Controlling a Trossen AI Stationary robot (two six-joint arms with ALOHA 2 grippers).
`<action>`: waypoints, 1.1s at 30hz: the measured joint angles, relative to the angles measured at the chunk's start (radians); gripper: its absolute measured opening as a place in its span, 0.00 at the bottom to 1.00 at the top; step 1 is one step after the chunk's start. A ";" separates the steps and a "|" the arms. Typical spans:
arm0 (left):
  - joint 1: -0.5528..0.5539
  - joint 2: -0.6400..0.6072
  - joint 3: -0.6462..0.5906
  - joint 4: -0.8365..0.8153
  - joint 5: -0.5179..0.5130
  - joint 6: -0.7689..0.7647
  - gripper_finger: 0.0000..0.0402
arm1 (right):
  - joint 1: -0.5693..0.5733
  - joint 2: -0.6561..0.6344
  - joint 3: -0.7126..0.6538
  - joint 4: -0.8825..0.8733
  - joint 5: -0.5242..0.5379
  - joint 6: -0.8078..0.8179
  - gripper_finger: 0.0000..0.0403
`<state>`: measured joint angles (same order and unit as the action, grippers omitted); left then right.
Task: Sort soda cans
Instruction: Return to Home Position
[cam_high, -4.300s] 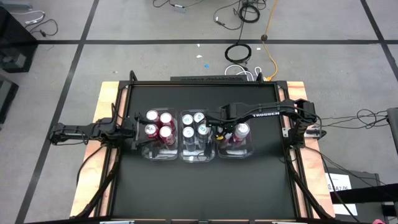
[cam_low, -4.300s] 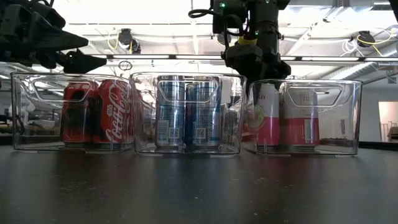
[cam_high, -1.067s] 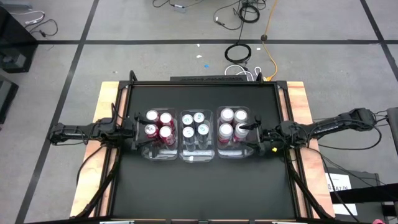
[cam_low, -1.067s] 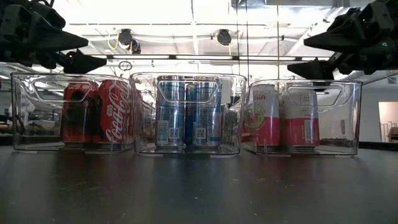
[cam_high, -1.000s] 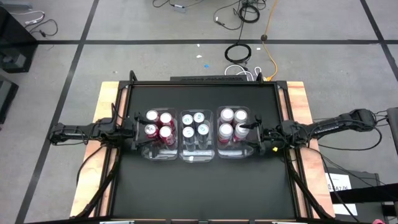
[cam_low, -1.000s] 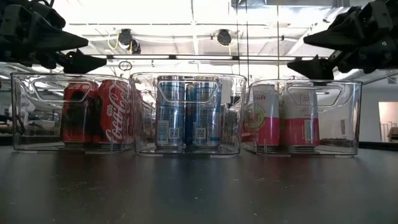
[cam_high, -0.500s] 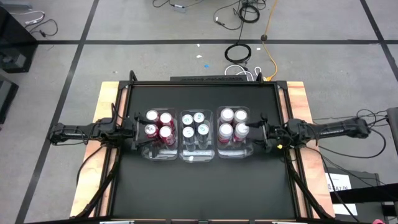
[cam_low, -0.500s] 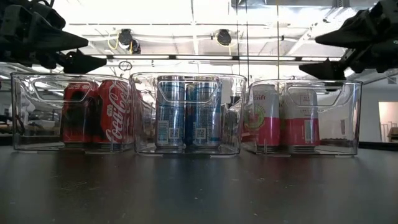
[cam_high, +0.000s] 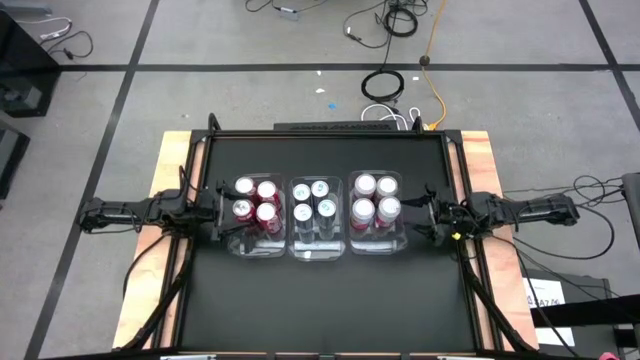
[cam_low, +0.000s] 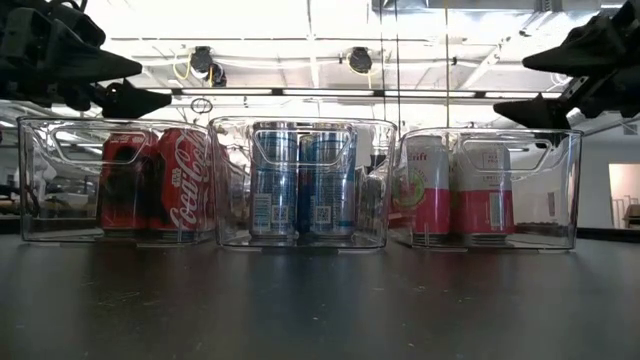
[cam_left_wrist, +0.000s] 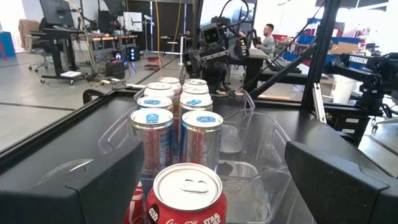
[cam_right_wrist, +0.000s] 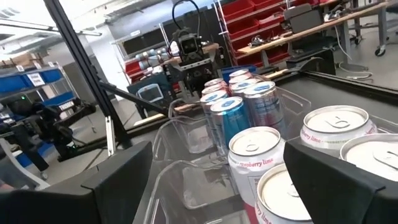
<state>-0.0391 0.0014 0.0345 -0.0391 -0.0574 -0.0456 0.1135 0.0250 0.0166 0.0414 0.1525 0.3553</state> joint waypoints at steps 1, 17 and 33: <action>0.000 0.000 0.000 0.000 0.000 0.000 0.99 | 0.000 0.003 0.000 0.000 -0.001 0.005 0.88; 0.000 0.000 0.000 0.000 0.000 0.000 0.99 | 0.000 0.009 0.000 -0.001 -0.001 0.025 0.88; 0.000 0.000 0.000 0.000 0.000 0.000 0.99 | 0.000 0.009 0.000 -0.001 0.000 0.025 0.88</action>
<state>-0.0391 0.0017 0.0345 -0.0391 -0.0574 -0.0456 0.1131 0.0338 0.0162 0.0402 0.1520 0.3805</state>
